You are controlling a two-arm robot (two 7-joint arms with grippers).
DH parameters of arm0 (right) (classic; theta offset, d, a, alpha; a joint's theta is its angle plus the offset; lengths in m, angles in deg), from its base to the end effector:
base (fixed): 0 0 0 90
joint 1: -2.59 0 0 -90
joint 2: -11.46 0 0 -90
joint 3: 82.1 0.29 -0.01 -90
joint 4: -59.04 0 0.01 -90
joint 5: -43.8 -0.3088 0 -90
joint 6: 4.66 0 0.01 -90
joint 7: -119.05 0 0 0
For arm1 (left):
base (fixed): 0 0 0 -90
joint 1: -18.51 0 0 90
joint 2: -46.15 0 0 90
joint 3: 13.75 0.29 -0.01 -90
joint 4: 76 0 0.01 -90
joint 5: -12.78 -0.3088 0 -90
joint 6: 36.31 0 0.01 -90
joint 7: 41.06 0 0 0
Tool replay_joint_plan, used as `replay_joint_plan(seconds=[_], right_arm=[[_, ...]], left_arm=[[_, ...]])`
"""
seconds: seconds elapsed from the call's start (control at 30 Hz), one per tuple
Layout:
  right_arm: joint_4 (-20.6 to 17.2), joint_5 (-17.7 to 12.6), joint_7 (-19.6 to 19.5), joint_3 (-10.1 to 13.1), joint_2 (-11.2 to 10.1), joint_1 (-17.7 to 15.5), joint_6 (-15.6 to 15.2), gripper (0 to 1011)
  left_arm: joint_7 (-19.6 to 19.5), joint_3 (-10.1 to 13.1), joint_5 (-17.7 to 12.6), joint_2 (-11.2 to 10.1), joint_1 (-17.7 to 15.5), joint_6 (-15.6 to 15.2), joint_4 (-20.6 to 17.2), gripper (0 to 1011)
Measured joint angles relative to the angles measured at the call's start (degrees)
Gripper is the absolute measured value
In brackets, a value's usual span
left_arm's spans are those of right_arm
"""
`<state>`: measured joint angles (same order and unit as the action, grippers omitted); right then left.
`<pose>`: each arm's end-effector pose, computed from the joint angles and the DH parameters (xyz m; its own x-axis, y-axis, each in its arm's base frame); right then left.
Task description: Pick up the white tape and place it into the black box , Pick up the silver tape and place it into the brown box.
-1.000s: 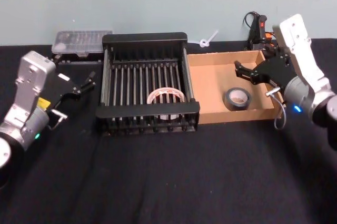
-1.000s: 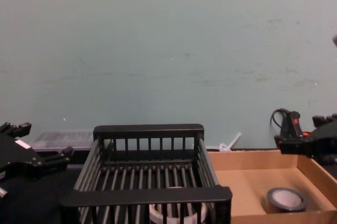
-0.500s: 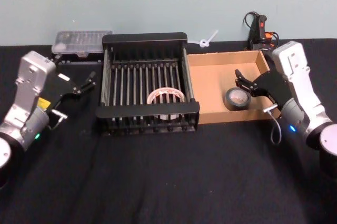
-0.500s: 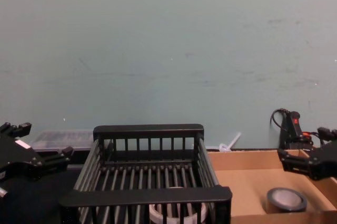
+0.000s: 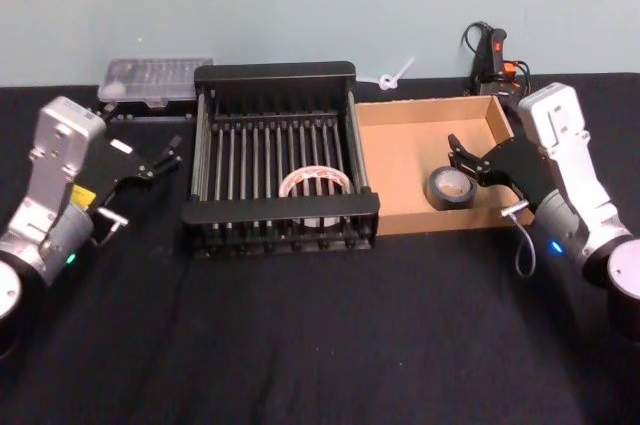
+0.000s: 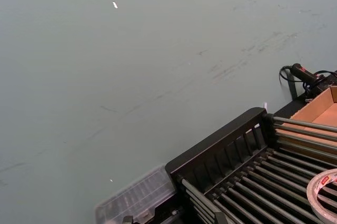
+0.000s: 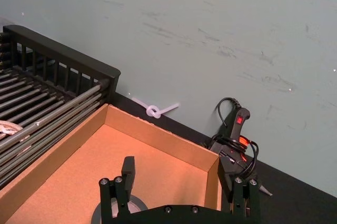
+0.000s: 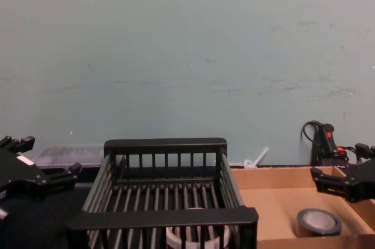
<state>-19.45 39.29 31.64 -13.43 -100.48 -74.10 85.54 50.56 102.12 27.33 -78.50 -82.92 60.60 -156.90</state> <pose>0.3781 -0.0277 -0.3017 0.3179 -0.8829 0.3456 0.9481 0.2975 -0.1121 0.3581 0.0827 -0.3023 0.2924 0.8802 0.3737 -0.9552 0.2874 0.0703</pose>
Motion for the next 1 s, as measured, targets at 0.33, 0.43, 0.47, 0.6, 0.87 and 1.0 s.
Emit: replay_joint_plan(seconds=[0.33, 0.43, 0.47, 0.6, 0.87, 1.0], right_arm=[[-0.1, 0.0, 0.0, -0.1, -0.1, 0.1, -0.1, 1002], [-0.1, 0.0, 0.0, -0.1, -0.1, 0.1, -0.2, 1002], [-0.1, 0.0, 0.0, -0.1, -0.1, 0.1, -0.2, 1002], [-0.1, 0.0, 0.1, -0.1, -0.1, 0.1, -0.2, 1002], [-0.1, -0.1, 0.1, -0.1, -0.1, 0.1, -0.2, 1002], [-0.1, -0.1, 0.1, -0.1, -0.1, 0.1, -0.2, 1002]], left_arm=[[0.0, 0.0, 0.0, 0.0, 0.0, 0.0, 0.0, 1001], [0.0, 0.0, 0.0, 0.0, 0.0, 0.0, 0.0, 1001], [0.0, 0.0, 0.0, 0.0, 0.0, 0.0, 0.0, 1001], [0.0, 0.0, 0.0, 0.0, 0.0, 0.0, 0.0, 1001], [0.0, 0.0, 0.0, 0.0, 0.0, 0.0, 0.0, 1001], [0.0, 0.0, 0.0, 0.0, 0.0, 0.0, 0.0, 1001]])
